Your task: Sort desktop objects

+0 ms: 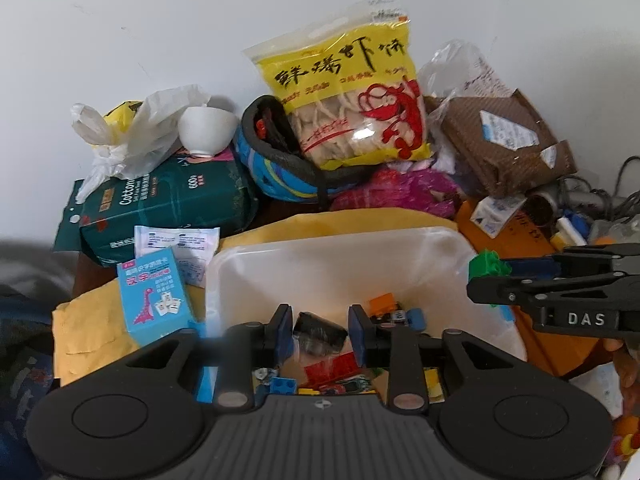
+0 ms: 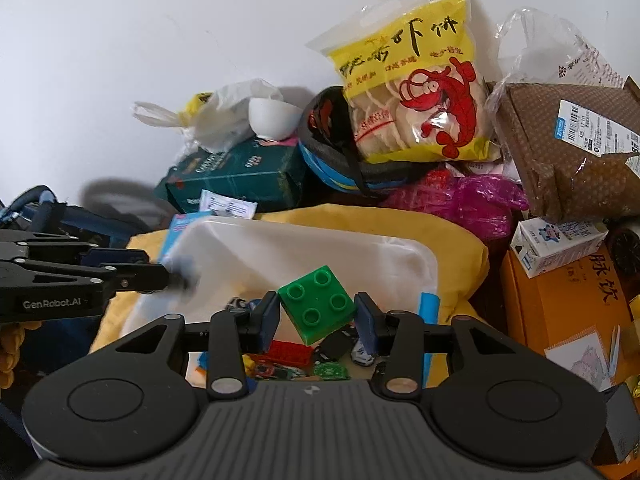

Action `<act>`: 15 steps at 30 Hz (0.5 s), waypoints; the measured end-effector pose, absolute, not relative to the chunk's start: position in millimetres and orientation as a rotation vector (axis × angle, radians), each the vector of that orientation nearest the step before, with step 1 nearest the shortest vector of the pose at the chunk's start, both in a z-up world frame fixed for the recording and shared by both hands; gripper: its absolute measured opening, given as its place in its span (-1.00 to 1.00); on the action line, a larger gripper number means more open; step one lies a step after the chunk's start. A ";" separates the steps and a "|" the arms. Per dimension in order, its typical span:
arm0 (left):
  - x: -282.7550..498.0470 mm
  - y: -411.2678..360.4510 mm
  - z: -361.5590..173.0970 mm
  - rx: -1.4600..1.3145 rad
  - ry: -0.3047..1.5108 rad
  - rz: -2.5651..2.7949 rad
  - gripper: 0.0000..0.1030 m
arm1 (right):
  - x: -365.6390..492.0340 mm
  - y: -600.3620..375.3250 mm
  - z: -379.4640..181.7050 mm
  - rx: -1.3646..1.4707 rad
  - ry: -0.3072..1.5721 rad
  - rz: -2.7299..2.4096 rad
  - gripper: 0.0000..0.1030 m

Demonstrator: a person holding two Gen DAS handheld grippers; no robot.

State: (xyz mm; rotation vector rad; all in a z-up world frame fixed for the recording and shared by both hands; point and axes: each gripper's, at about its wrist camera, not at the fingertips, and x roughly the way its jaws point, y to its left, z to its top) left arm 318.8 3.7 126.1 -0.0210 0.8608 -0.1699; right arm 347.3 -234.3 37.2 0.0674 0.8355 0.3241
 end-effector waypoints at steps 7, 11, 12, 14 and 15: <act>315.3 2.8 109.5 0.043 0.905 -0.091 0.50 | 339.0 -241.8 27.7 0.075 0.833 0.316 0.34; 310.6 6.4 105.9 0.015 0.905 -0.071 0.50 | 326.5 -244.8 22.1 0.087 0.838 0.333 0.44; 310.4 6.1 104.9 0.012 0.911 -0.072 0.51 | 322.4 -245.0 19.5 0.087 0.841 0.339 0.46; 310.8 4.2 101.7 0.008 0.924 -0.084 0.52 | 316.0 -243.4 14.8 0.082 0.849 0.345 0.48; 310.3 2.4 100.3 0.013 0.929 -0.087 0.55 | 313.2 -242.2 12.2 0.078 0.854 0.351 0.48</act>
